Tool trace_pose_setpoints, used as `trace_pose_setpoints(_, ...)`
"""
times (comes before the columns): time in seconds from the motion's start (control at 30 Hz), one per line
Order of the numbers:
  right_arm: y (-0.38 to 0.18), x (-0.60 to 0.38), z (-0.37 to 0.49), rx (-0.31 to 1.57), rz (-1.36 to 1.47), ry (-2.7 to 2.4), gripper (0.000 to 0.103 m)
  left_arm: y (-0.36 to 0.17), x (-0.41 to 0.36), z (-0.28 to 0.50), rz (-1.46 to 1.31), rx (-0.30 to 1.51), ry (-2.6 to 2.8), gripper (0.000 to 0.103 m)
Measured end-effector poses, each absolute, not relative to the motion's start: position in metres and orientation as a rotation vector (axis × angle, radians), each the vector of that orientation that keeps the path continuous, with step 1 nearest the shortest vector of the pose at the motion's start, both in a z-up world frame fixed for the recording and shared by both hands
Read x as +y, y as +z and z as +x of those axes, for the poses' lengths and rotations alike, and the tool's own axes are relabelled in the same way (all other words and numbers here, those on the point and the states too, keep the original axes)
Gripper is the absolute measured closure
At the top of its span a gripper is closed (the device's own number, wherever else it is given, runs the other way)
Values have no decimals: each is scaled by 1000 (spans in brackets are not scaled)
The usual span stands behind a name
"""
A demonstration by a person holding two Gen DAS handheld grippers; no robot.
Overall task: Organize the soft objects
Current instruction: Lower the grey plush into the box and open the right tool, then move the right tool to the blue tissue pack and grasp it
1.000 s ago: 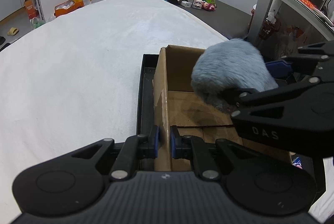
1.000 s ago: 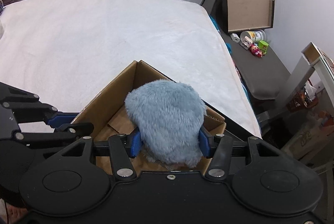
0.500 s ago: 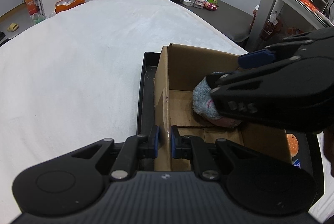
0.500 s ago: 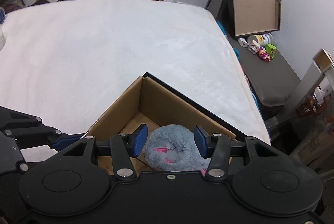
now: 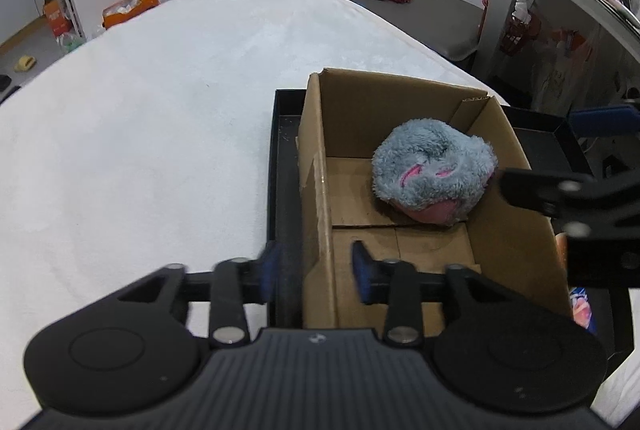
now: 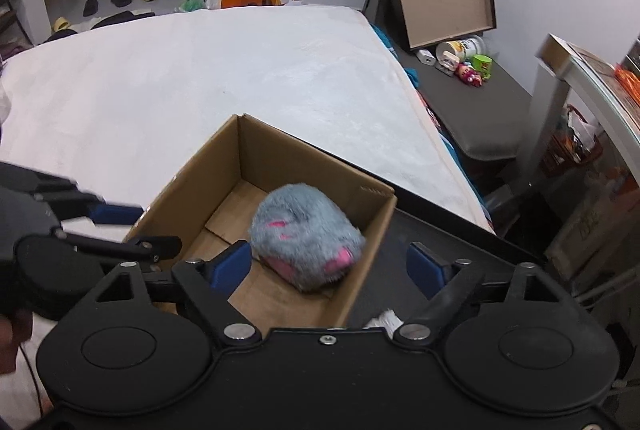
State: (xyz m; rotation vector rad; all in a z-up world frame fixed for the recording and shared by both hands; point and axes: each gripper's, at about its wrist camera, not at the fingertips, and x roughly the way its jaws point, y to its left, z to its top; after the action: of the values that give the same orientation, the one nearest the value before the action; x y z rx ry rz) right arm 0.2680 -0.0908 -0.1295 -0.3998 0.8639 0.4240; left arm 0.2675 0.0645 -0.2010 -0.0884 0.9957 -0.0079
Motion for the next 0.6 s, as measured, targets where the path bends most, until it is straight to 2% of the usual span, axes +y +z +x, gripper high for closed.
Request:
trace_pose_setpoints(0.13,-124,-110,263,867,-380,412,12,-196,62,263,-56,997,-15,47)
trace_pose_setpoints(0.3,-122,-135,257,878,-356,398,7,-190,57,259,10,1014,-36,40)
trace_pose_setpoints(0.6,-129,-184,241,886,-247,335,0,-170,44,254,157,984,-60,39)
